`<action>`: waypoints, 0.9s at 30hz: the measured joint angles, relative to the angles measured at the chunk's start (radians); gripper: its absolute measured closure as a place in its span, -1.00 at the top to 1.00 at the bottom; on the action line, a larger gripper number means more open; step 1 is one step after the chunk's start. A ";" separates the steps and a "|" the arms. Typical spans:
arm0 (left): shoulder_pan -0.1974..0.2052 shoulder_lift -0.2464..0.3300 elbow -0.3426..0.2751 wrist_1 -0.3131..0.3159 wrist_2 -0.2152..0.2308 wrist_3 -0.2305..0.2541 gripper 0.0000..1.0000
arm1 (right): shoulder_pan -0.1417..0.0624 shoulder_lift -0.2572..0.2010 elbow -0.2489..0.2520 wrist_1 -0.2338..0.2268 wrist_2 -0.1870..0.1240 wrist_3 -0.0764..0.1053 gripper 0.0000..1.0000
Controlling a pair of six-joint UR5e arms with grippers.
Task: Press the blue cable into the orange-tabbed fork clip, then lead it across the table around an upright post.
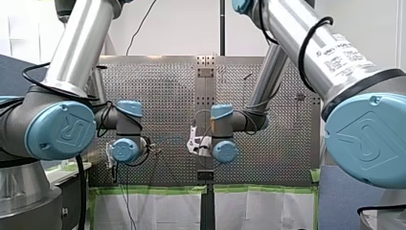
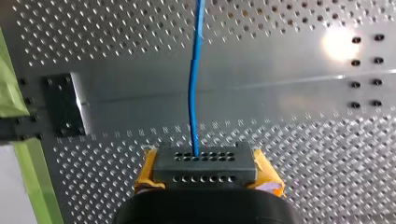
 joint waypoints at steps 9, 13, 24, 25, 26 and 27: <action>0.068 -0.058 0.040 0.068 0.068 -0.018 -1.00 | -0.009 0.065 -0.020 -0.021 -0.059 -0.002 -1.00; 0.099 -0.083 0.047 0.099 0.094 -0.022 -1.00 | -0.016 0.090 -0.037 -0.017 -0.067 -0.003 -1.00; 0.198 -0.136 0.073 0.143 0.105 -0.022 -1.00 | -0.022 0.187 -0.116 0.006 -0.079 -0.005 -1.00; 0.205 -0.145 0.080 0.150 0.106 -0.021 -1.00 | -0.022 0.196 -0.123 0.010 -0.081 -0.006 -1.00; 0.213 -0.156 0.091 0.160 0.107 -0.021 -1.00 | -0.022 0.206 -0.131 0.013 -0.083 -0.009 -1.00; 0.217 -0.165 0.099 0.167 0.107 -0.021 -1.00 | -0.023 0.213 -0.136 0.016 -0.085 -0.012 -1.00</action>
